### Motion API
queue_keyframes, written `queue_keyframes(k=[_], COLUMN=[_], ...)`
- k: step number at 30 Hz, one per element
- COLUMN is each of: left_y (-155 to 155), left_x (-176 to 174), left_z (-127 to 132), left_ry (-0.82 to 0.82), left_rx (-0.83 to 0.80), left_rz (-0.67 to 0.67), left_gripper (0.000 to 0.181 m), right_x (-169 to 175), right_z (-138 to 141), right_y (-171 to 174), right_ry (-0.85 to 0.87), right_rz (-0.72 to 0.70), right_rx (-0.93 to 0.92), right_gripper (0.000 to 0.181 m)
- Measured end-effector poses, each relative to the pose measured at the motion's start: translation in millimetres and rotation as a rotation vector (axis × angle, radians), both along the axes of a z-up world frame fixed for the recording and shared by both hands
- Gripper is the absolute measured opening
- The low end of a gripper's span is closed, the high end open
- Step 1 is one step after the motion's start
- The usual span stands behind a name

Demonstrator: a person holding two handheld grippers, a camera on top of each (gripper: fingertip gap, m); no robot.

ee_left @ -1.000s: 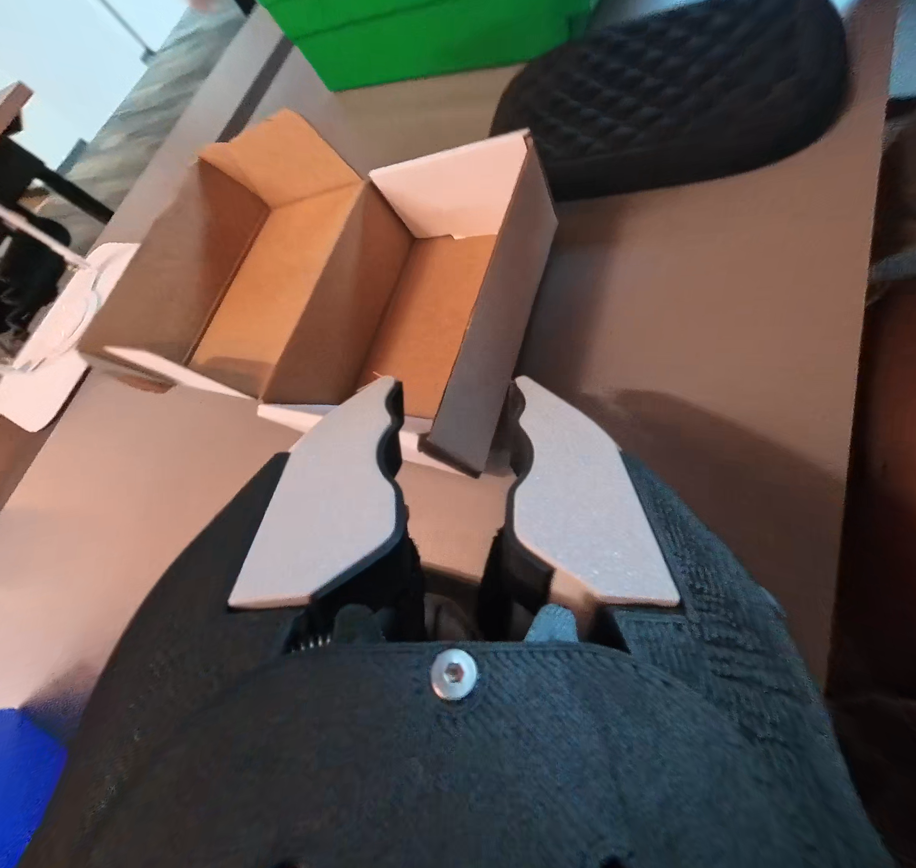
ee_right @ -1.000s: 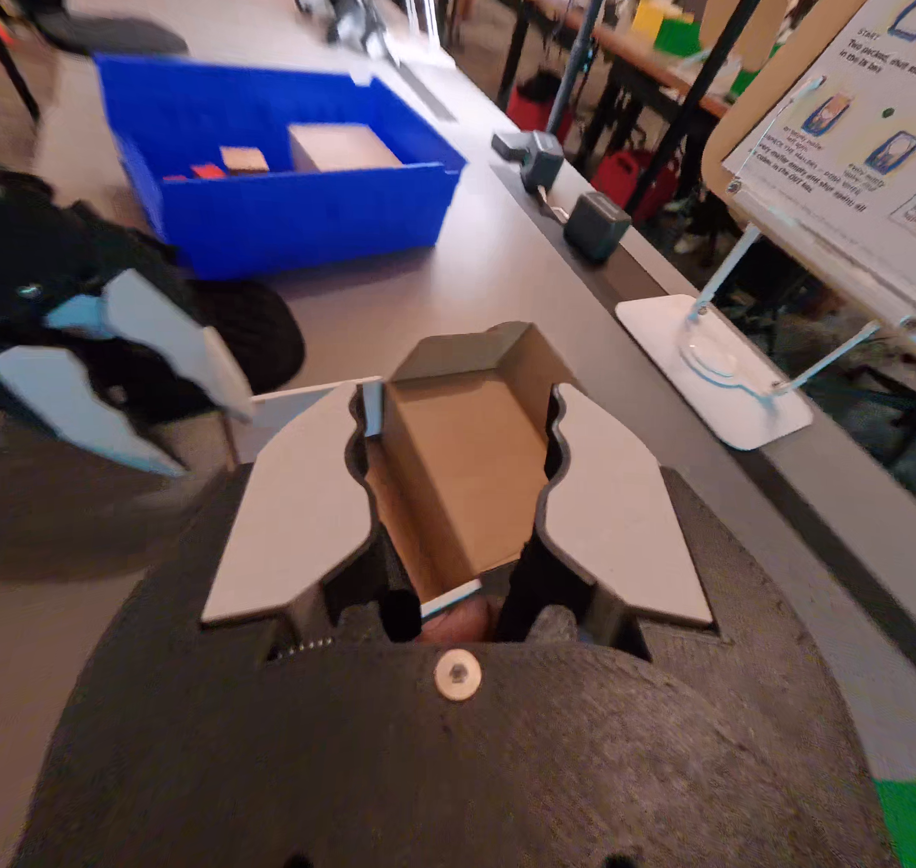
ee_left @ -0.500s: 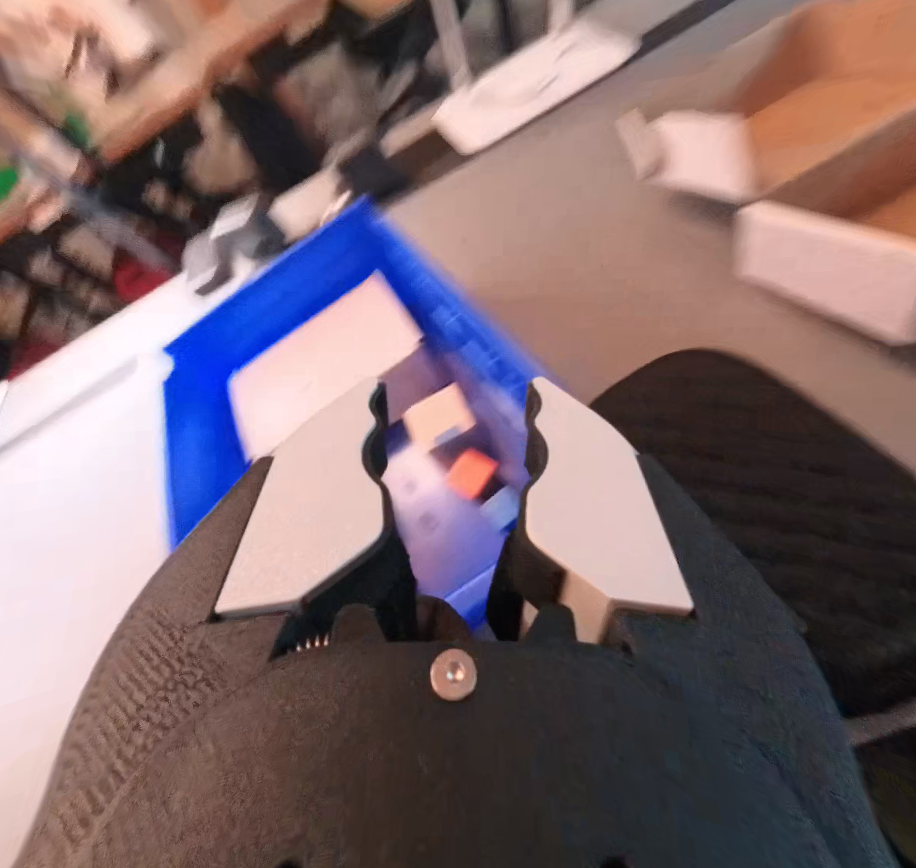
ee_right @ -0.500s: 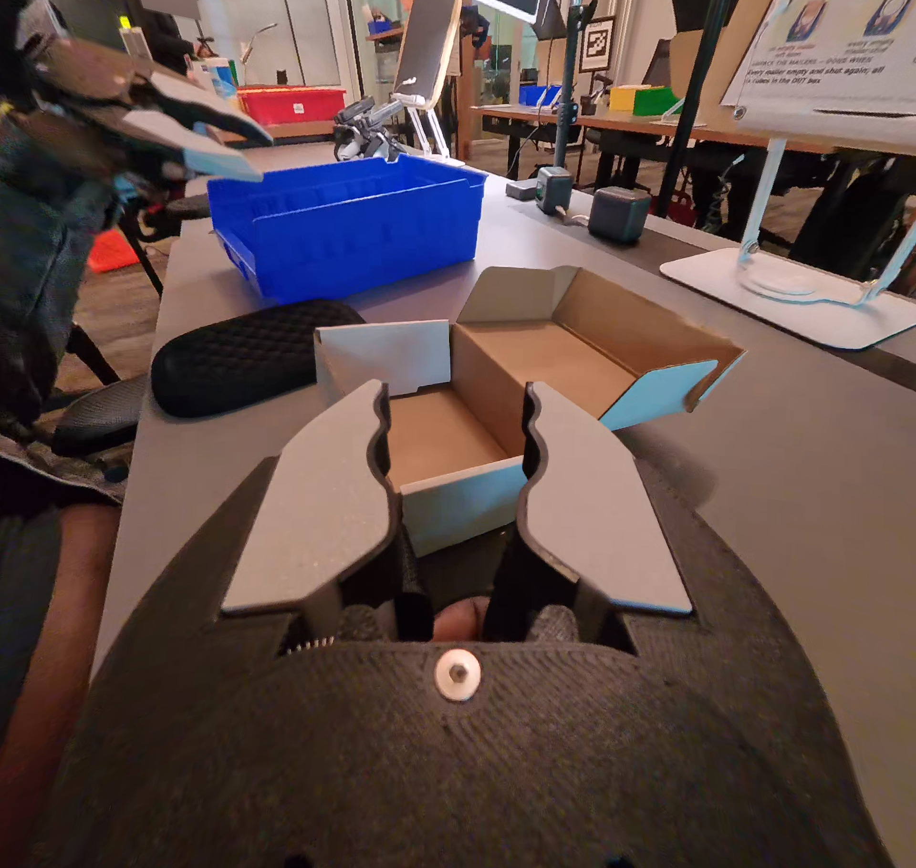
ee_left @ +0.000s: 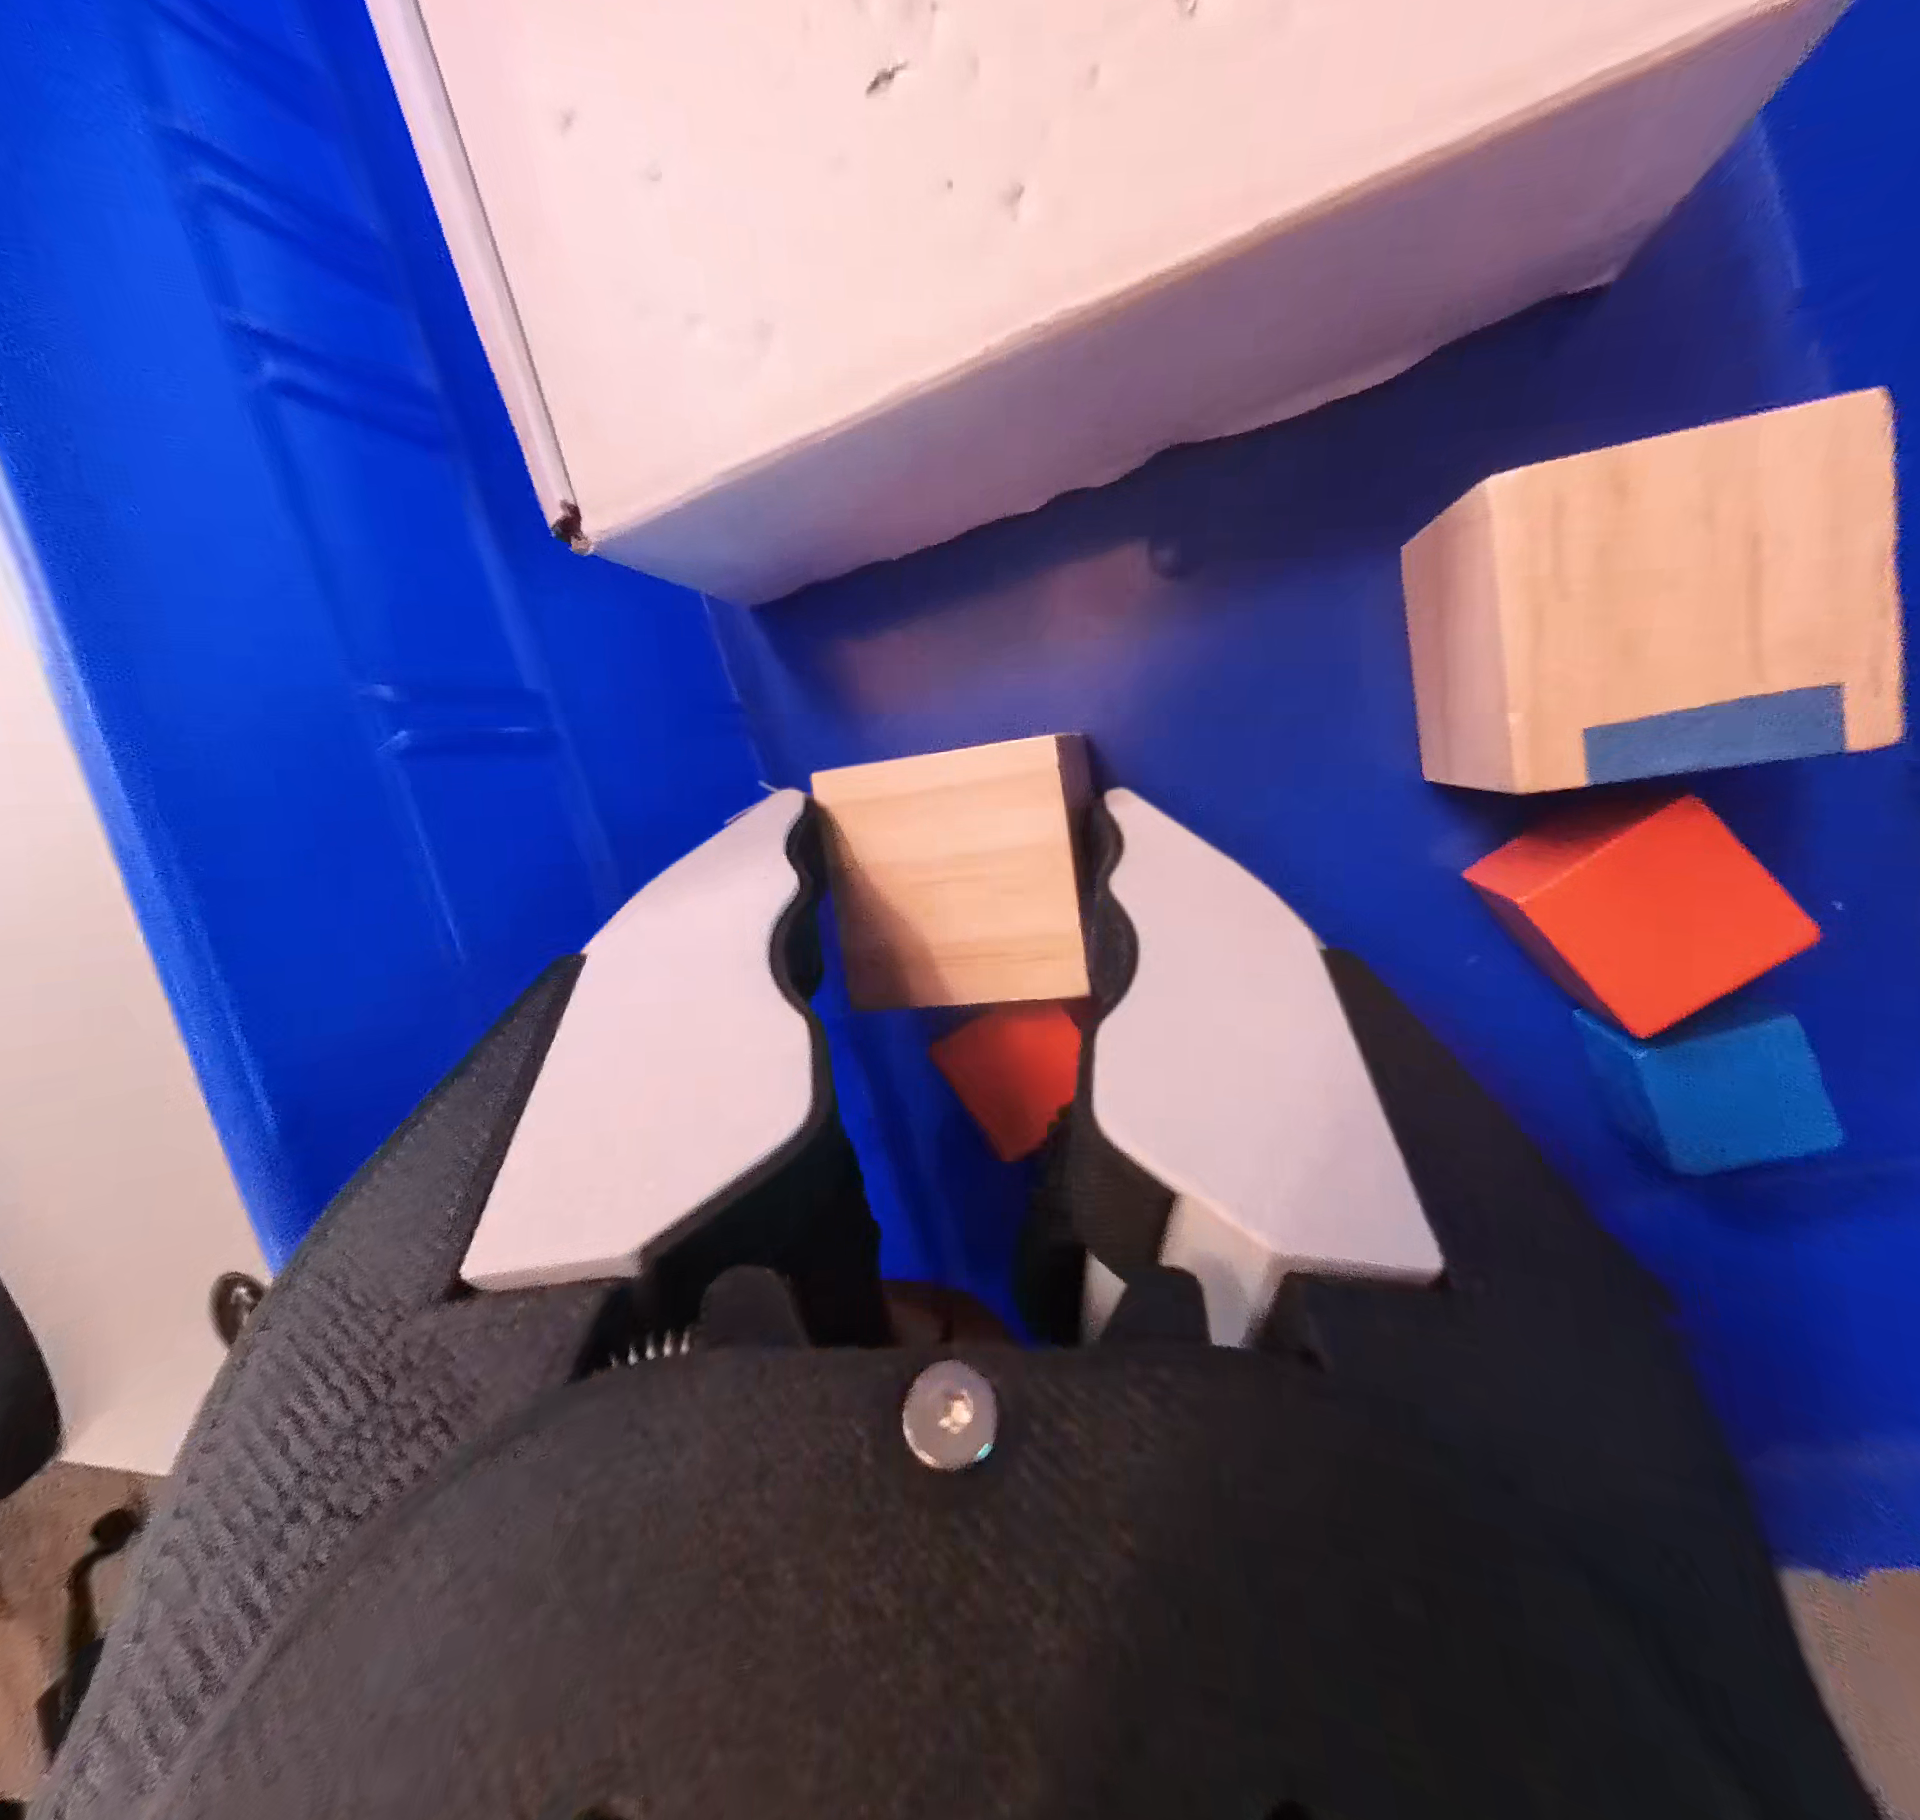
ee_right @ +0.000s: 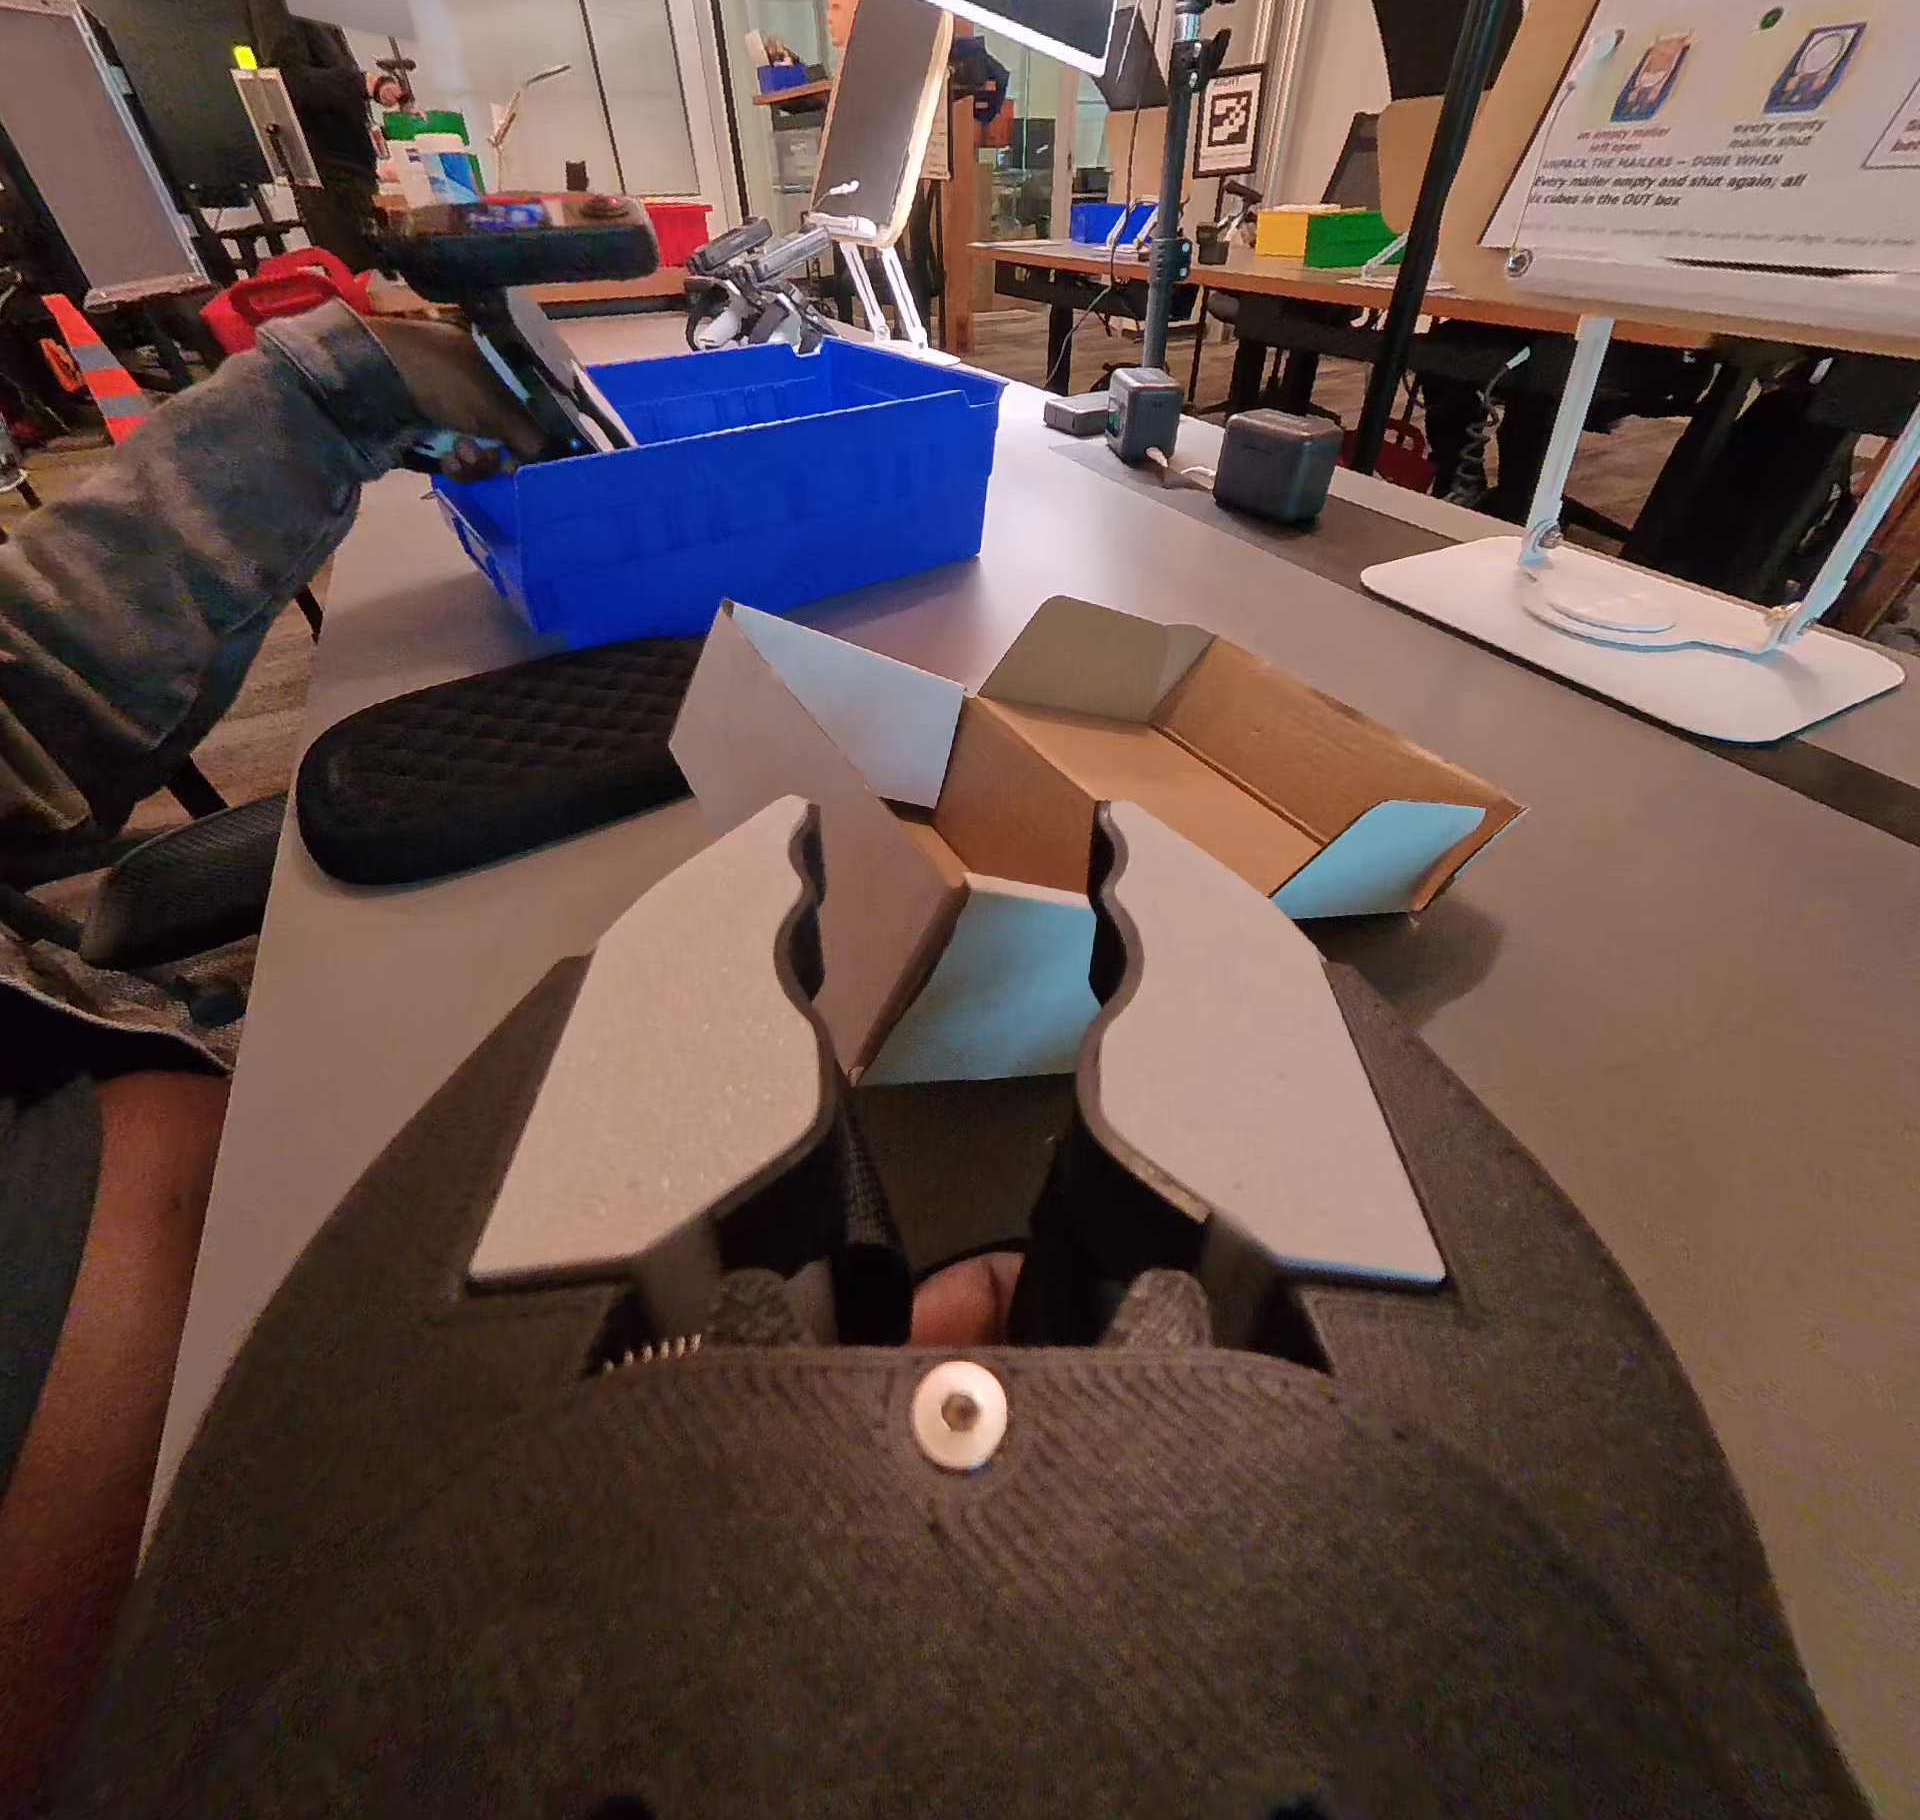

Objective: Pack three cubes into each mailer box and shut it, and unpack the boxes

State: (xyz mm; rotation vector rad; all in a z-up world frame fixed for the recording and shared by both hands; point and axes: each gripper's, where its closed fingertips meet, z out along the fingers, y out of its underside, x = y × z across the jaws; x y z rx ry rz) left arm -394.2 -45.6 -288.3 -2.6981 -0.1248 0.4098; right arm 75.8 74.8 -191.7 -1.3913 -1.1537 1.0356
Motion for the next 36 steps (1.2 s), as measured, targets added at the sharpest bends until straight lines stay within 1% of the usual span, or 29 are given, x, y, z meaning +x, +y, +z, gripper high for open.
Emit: queue_keyframes(k=[2, 4, 6, 8, 10, 12, 13, 14, 16, 19, 21, 23, 25, 27, 29, 31, 36], left_y=[0, 4, 12, 24, 35, 40, 40, 38, 35, 36, 40, 43, 45, 47, 48, 50, 47], left_x=[3, 6, 11, 25, 52, 90, 113, 136, 179, 243, 284, 322, 360, 391, 415, 430, 451], left_z=[0, 10, 32, 65, 105, 145, 161, 173, 191, 198, 194, 190, 182, 174, 164, 156, 149], left_ry=[-0.007, 0.006, 0.026, -0.007, -0.118, -0.289, -0.401, -0.512, -0.693, -0.909, -1.015, -1.116, -1.217, -1.287, -1.33, -1.346, -1.379], left_rx=[0.009, 0.073, 0.216, 0.44, 0.705, 0.958, 1.049, 1.109, 1.184, 1.171, 1.13, 1.102, 1.04, 0.976, 0.907, 0.862, 0.805], left_rz=[-0.028, -0.056, -0.07, -0.115, -0.181, -0.276, -0.329, -0.393, -0.499, -0.636, -0.705, -0.748, -0.801, -0.838, -0.864, -0.876, -0.906], left_gripper=[0.049, 0.049, 0.049, 0.048, 0.048, 0.047, 0.048, 0.048, 0.048, 0.048, 0.048, 0.048, 0.048, 0.048, 0.048, 0.048, 0.048], right_x=[0, 0, -1, -2, -2, -1, -2, -2, -1, 1, 1, 1, 0, -1, -3, -6, -19], right_z=[0, 2, 5, 9, 15, 20, 23, 26, 34, 45, 48, 50, 53, 55, 57, 57, 46], right_y=[0, 0, -1, -1, -2, -2, -5, -7, -11, -19, -25, -33, -42, -52, -61, -71, -81], right_ry=[0.003, 0.015, 0.039, 0.069, 0.093, 0.111, 0.126, 0.14, 0.185, 0.25, 0.271, 0.285, 0.303, 0.316, 0.327, 0.332, 0.266], right_rz=[0.0, 0.0, 0.001, -0.013, -0.036, -0.056, -0.049, -0.044, -0.048, -0.034, -0.012, 0.014, 0.038, 0.06, 0.08, 0.099, 0.114], right_rx=[0.004, 0.021, 0.065, 0.157, 0.278, 0.354, 0.378, 0.404, 0.444, 0.485, 0.502, 0.537, 0.589, 0.632, 0.677, 0.731, 0.827], right_gripper=[0.049, 0.05, 0.051, 0.057, 0.063, 0.067, 0.07, 0.072, 0.078, 0.084, 0.085, 0.082, 0.077, 0.072, 0.069, 0.068, 0.065])
